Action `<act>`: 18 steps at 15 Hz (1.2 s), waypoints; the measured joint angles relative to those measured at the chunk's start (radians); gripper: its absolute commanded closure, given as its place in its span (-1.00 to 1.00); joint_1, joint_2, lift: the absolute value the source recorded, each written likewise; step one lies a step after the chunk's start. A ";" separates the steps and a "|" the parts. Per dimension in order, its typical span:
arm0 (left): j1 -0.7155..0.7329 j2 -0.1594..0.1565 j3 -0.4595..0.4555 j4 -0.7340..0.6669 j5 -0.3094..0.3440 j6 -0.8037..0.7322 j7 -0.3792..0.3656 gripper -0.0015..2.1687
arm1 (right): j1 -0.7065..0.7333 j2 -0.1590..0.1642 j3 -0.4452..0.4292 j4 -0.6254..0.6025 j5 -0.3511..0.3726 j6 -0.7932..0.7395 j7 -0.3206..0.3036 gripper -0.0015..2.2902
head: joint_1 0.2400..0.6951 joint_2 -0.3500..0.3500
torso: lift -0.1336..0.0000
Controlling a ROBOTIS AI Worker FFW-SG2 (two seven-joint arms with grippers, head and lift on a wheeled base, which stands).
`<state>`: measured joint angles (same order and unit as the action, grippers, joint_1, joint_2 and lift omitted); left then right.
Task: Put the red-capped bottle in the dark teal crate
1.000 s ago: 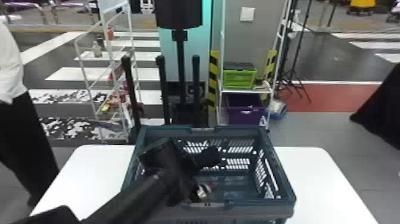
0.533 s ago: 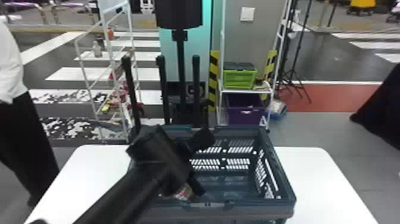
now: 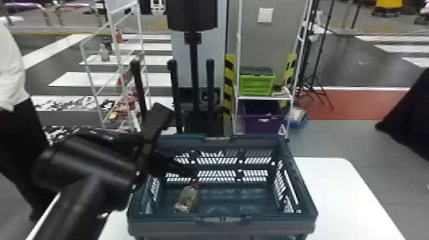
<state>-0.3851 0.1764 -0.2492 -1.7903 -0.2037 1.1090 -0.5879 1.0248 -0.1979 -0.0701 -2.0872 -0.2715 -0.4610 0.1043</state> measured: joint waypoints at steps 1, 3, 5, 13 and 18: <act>0.052 0.003 0.054 -0.081 0.041 0.000 0.044 -0.93 | 0.001 0.000 0.000 0.000 0.000 0.000 0.000 -0.87 | 0.14 0.00 | 1.00; 0.167 0.009 0.136 -0.240 0.096 -0.004 0.134 -0.93 | 0.001 0.000 0.000 0.001 0.000 0.000 0.000 -0.87 | 0.14 0.00 | 1.00; 0.323 0.007 0.210 -0.397 0.153 -0.081 0.255 -0.93 | -0.002 -0.001 0.000 0.001 0.001 0.000 0.000 -0.87 | 0.14 0.00 | 1.00; 1.020 -0.116 0.322 -0.558 0.252 -0.937 0.562 -0.93 | -0.014 -0.015 0.002 -0.002 0.003 0.034 0.000 -0.87 | 0.14 0.00 | 1.00; 1.194 -0.131 0.214 -0.408 0.174 -1.258 0.780 -0.93 | -0.012 -0.031 0.003 -0.009 -0.001 0.037 0.000 -0.87 | 0.14 0.00 | 1.00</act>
<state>0.8091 0.0452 -0.0348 -2.1981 -0.0302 -0.1485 0.1924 1.0132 -0.2285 -0.0675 -2.0964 -0.2722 -0.4240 0.1043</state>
